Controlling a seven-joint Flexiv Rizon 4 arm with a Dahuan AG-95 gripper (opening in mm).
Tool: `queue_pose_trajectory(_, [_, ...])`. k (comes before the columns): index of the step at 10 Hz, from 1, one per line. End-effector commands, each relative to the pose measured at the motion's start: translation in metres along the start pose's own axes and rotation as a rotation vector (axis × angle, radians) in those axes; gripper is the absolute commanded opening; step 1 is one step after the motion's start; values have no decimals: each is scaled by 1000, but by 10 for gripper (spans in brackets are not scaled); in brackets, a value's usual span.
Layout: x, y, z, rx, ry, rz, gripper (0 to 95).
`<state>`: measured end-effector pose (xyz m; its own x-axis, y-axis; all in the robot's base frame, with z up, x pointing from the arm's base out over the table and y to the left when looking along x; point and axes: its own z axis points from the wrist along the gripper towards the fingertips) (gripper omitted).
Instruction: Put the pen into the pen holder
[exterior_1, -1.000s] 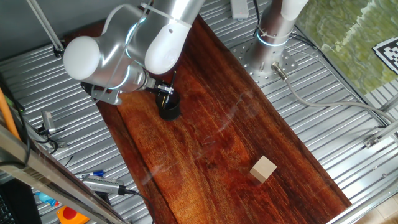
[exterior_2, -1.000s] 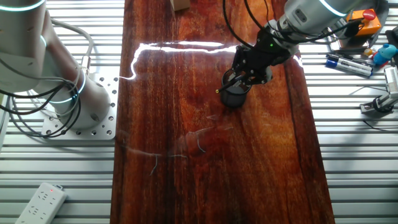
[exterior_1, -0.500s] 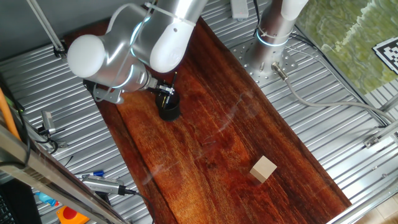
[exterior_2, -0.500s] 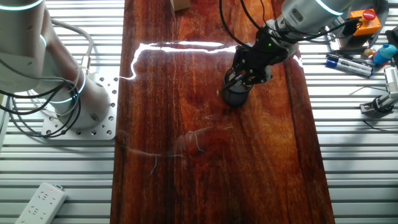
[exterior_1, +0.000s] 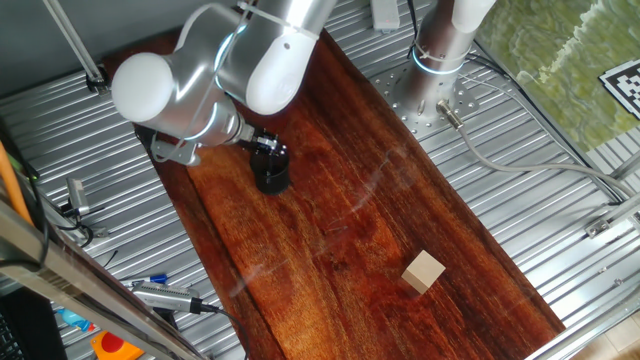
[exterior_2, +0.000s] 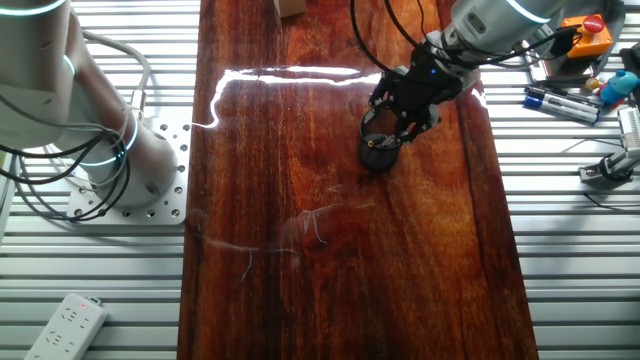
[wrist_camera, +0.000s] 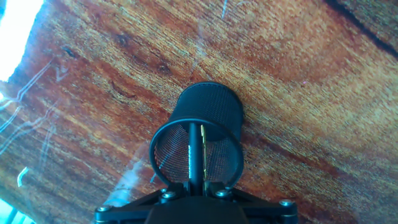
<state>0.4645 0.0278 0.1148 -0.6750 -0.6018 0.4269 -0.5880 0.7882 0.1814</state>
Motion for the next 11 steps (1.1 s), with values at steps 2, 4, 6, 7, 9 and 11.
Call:
queue_pose_trajectory(2, [0,-2,-6,18,-159,130,0])
queue_pose_trajectory(4, [1,0,-25,26,-221,168,0])
queue_pose_trajectory(6, [-4,3,-43,42,-292,242,0])
queue_pose_trajectory(7, [-13,4,-48,63,-343,279,0])
queue_pose_trajectory(9, [-34,4,-48,70,-404,311,0])
queue_pose_trajectory(11, [-61,4,-46,61,-457,336,0])
